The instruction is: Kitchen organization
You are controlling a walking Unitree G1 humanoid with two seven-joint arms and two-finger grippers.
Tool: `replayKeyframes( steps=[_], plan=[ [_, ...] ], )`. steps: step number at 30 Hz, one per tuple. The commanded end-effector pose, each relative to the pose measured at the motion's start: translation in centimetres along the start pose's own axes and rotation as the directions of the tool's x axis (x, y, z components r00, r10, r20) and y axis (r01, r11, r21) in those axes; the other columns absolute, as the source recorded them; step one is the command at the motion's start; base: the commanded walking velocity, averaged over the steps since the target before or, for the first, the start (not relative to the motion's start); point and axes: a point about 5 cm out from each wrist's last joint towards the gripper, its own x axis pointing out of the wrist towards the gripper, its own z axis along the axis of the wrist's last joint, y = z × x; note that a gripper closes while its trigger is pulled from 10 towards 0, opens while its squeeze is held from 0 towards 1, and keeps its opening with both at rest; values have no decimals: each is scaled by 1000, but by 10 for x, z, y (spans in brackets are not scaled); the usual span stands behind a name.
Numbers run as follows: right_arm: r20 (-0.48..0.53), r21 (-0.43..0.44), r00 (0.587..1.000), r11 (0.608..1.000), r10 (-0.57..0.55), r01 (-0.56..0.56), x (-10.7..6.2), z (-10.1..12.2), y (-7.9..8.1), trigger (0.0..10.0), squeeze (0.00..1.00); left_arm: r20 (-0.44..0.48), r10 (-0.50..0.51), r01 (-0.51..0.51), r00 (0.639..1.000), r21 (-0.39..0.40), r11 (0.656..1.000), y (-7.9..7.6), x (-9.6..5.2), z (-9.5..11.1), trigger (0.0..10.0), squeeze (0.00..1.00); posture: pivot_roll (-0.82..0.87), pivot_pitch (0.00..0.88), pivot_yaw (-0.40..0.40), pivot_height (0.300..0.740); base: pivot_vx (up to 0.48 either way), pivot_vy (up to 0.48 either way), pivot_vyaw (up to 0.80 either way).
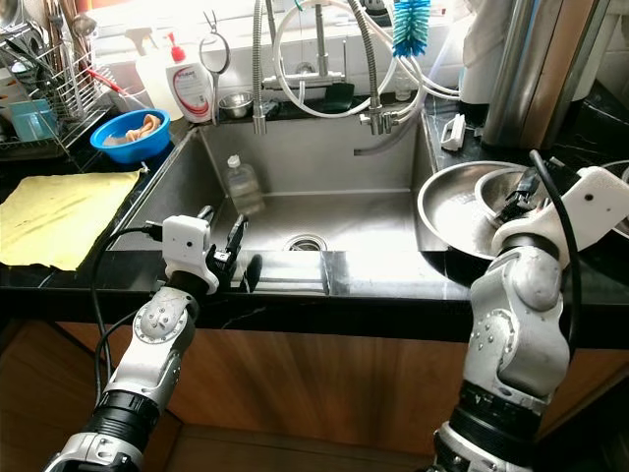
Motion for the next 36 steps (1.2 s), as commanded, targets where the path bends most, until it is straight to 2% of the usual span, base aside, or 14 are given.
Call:
replayKeyframes(
  steps=[1, 2, 3, 4, 10, 15, 17, 18, 22, 28, 36],
  plan=[
    [30, 24, 999, 999, 36, -37, -5, 5, 10, 10000, 1000, -19, 21, -21, 1000, -2, 1000, 8, -3, -3, 10000, 0, -304, 0, 149, 740, 0, 0, 0],
    [31, 28, 999, 999, 42, -43, -5, 5, 11, 10000, 1000, -20, 20, -20, 1000, -2, 1000, 8, -3, -3, 10000, 0, -304, 0, 149, 740, 0, 0, 0],
    [33, 15, 998, 998, 58, -58, -6, 5, 16, 10000, 541, -20, 18, -18, 1000, -1, 1000, 7, -3, -3, 10000, 0, -303, 0, 148, 740, 0, 0, 0],
    [33, 15, 997, 998, 63, -64, -7, 4, 19, 10000, 0, -20, 18, -18, 1000, -1, 1000, 7, -3, -3, 10000, 0, -303, 0, 148, 740, 0, 0, 0],
    [9, 76, 997, 994, 83, -83, -17, -8, 32, 10000, 0, -21, 20, -20, 1000, 5, 1000, 9, -5, -4, 10000, 0, -289, 0, 145, 740, 0, 0, 0],
    [31, 115, 998, 992, 50, -54, -22, -8, 30, 10000, 0, -20, 19, -19, 1000, 8, 1000, 10, -6, -4, 10000, 0, -287, 0, 143, 740, 0, 0, 0],
    [43, 88, 999, 996, -18, 14, -20, -6, 18, 10000, 0, -16, 18, -18, 1000, 6, 1000, 9, -5, -3, 10000, 0, -289, 0, 143, 740, 0, 0, 0],
    [43, 88, 999, 996, -18, 14, -20, -6, 18, 10000, 0, -16, 18, -18, 1000, 6, 1000, 9, -5, -3, 10000, 0, -289, 0, 143, 740, 0, 0, 0],
    [54, 4, 995, 997, -80, 80, -12, -2, -1, 10000, 0, -15, 15, -15, 1000, 2, 1000, 7, -4, -3, 10000, 0, -296, 0, 146, 740, 0, 0, 0],
    [101, -33, 988, 992, -121, 124, -8, 7, -16, 10000, 0, -16, 15, -15, 1000, 0, 1000, 7, -5, -3, 10000, 0, -296, 0, 143, 740, 0, 0, 0],
    [102, -74, 978, 979, -182, 190, -3, 9, -33, 10000, 0, -17, 18, -18, 1000, -1, 1000, 7, -5, -3, 10000, 0, -296, 0, 143, 740, 0, 0, 0]
  ],
)
